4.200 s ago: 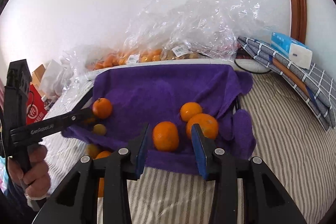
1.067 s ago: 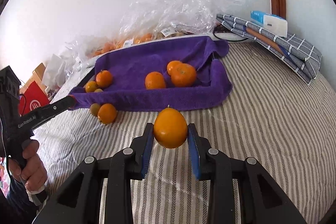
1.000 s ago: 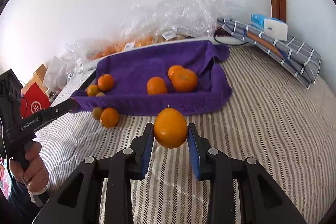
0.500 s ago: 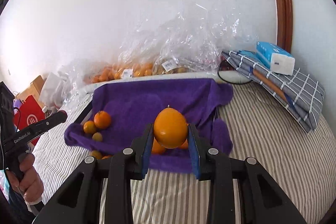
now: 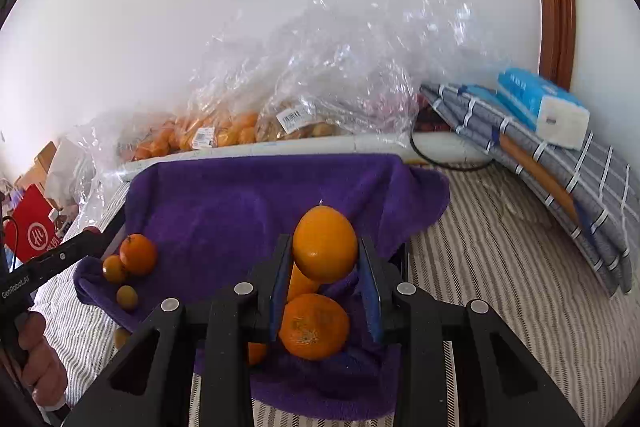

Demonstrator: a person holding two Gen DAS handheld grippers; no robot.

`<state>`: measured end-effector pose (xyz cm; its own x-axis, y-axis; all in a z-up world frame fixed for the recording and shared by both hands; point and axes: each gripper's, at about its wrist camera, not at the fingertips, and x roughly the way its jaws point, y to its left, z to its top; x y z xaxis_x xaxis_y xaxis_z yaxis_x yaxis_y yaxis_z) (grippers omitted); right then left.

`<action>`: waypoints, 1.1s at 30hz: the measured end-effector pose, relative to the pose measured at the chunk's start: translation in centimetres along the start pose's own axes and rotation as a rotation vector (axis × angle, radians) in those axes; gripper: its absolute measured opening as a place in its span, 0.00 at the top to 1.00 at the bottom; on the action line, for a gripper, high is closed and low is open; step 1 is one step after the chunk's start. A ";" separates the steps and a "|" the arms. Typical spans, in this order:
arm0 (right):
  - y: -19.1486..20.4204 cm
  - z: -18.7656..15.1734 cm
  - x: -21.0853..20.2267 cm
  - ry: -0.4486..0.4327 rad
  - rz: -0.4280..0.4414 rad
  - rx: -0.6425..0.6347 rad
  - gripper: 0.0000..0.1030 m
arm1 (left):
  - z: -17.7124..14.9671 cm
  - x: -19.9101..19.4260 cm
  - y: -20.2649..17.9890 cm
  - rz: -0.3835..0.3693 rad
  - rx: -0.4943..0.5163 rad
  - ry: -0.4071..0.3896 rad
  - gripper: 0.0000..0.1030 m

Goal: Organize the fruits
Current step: 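Carry the orange and red fruit onto the towel and open both grippers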

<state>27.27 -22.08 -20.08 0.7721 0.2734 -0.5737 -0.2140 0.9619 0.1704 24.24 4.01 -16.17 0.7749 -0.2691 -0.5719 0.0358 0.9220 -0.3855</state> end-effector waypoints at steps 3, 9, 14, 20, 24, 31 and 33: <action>-0.4 -0.1 1.1 0.026 -0.008 0.008 0.69 | -0.1 0.3 -0.2 -0.023 -0.001 0.017 0.72; -1.1 -0.5 2.3 0.069 -0.012 0.040 0.69 | -0.6 1.3 -0.6 -0.024 0.007 0.056 0.72; -0.6 -0.8 2.4 0.082 -0.022 0.023 0.69 | -0.9 1.6 -0.9 -0.004 0.027 0.072 0.72; -0.4 -1.0 1.8 0.071 -0.030 -0.001 0.60 | -1.1 2.2 -1.0 0.024 0.042 0.097 0.72; -0.4 -1.0 1.2 0.049 -0.031 0.002 0.58 | -1.3 2.4 -1.0 0.032 0.045 0.109 0.72; -0.1 -0.9 -0.6 -0.013 -0.052 -0.004 0.58 | -1.3 2.7 -1.3 0.054 0.062 0.113 0.71; 0.2 -1.0 -1.1 -0.029 -0.069 -0.019 0.58 | -1.4 2.7 -1.3 0.054 0.063 0.115 0.71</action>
<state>25.81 -22.20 -20.23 0.8023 0.2063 -0.5601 -0.1705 0.9785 0.1162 25.45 1.69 -18.21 0.6995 -0.2451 -0.6713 0.0383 0.9508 -0.3073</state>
